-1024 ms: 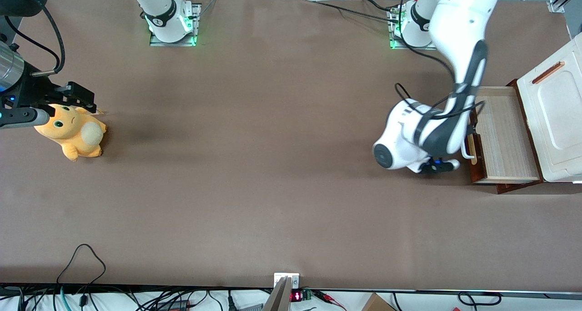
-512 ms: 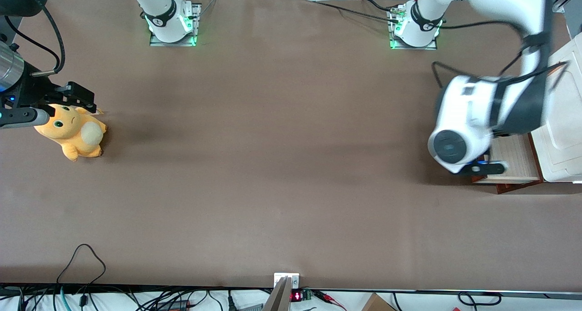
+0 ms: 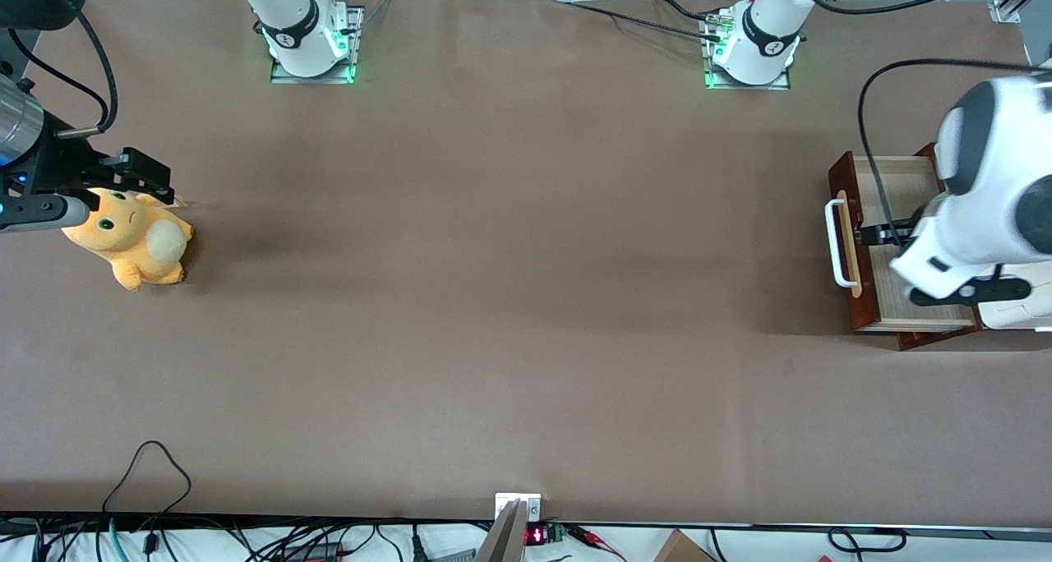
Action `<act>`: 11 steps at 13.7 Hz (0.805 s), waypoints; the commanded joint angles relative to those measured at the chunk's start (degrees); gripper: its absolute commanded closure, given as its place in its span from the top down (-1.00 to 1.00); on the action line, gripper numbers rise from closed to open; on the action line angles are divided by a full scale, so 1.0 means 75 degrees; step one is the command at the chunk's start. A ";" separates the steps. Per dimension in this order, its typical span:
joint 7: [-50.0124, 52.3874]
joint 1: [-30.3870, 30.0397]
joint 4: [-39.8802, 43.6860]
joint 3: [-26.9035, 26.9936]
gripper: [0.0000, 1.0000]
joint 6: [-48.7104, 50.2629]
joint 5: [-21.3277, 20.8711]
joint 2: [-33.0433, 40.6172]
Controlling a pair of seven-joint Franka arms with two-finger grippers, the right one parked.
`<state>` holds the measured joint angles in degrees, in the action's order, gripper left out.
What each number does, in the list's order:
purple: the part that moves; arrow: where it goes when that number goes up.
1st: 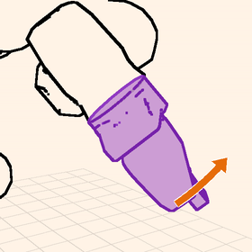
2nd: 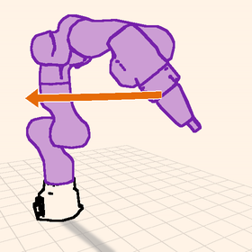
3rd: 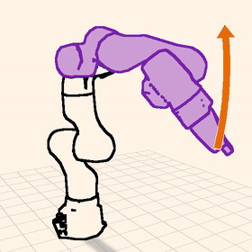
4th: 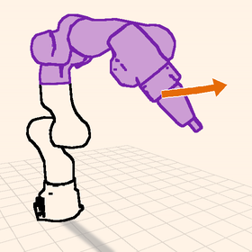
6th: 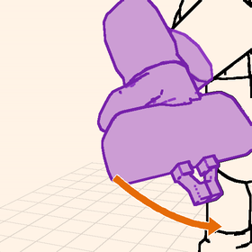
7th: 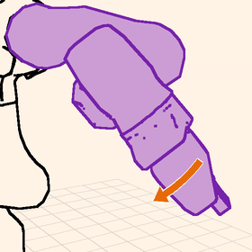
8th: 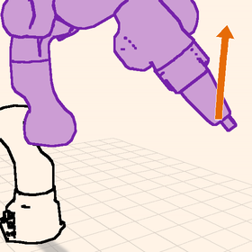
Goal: Open lower drawer with left arm only
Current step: 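Open the left gripper and lift it away from the handle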
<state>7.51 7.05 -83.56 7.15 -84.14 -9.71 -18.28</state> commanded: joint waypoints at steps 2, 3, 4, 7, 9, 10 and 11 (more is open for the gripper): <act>-0.0239 -0.0295 0.0394 0.0125 1.00 -0.0182 0.1222 0.0597; -0.0204 -0.0296 0.0465 0.0114 1.00 -0.0450 0.1386 0.0703; -0.0157 -0.0284 0.0454 0.0102 1.00 -0.0743 0.1516 0.0831; -0.0367 -0.0296 0.0326 0.0055 1.00 -0.0945 0.1939 0.1043; -0.0799 -0.0307 0.0255 -0.0061 1.00 -0.1050 0.1939 0.1078; -0.0917 -0.0400 0.0255 -0.0213 1.00 -0.1062 0.1939 0.1079; -0.0942 -0.0598 0.0255 -0.0458 1.00 -0.1074 0.1881 0.1067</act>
<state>3.03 4.85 -80.45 6.33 -91.17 3.52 -11.26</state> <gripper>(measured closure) 0.000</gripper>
